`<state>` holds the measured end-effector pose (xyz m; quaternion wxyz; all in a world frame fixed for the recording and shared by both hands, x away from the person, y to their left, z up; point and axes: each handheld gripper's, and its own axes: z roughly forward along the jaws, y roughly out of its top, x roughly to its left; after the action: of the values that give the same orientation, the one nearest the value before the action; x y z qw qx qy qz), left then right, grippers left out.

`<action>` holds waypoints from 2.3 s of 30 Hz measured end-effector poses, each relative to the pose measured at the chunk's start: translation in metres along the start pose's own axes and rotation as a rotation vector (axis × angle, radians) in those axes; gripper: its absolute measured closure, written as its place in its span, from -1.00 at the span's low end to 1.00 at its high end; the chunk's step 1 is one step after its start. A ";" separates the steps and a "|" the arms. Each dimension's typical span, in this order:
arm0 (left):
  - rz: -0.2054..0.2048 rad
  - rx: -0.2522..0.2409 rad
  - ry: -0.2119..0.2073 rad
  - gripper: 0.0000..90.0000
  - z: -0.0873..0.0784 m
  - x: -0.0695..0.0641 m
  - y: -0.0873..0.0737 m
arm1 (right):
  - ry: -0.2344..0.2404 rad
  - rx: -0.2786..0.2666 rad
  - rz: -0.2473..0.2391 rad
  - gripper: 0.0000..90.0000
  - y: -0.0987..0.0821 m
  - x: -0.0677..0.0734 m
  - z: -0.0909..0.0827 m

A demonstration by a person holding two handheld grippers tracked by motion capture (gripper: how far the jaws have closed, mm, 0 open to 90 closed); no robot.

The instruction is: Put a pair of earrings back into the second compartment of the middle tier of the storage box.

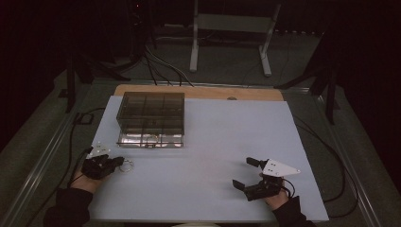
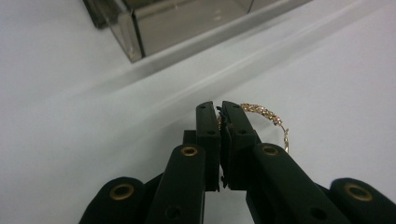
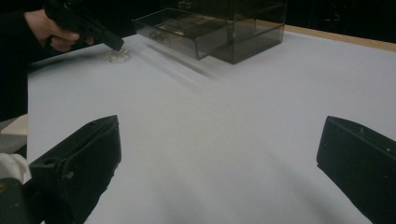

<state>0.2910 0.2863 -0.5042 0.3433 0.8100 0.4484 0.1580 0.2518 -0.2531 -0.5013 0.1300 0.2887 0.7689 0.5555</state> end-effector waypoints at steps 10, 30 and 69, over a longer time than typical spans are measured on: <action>0.014 -0.033 -0.016 0.96 -0.010 -0.007 0.010 | 0.000 0.003 0.005 -1.00 0.000 -0.001 0.000; 0.067 -0.086 -0.031 0.96 -0.017 -0.016 0.055 | 0.001 0.002 0.003 -1.00 0.000 0.000 0.000; -0.001 -0.145 0.041 0.95 0.025 -0.014 0.105 | 0.004 0.005 0.002 -1.00 -0.001 0.000 0.001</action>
<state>0.3624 0.2262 -0.4482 0.3921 0.7794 0.4430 0.2064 0.2521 -0.2531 -0.5023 0.1272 0.2888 0.7702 0.5543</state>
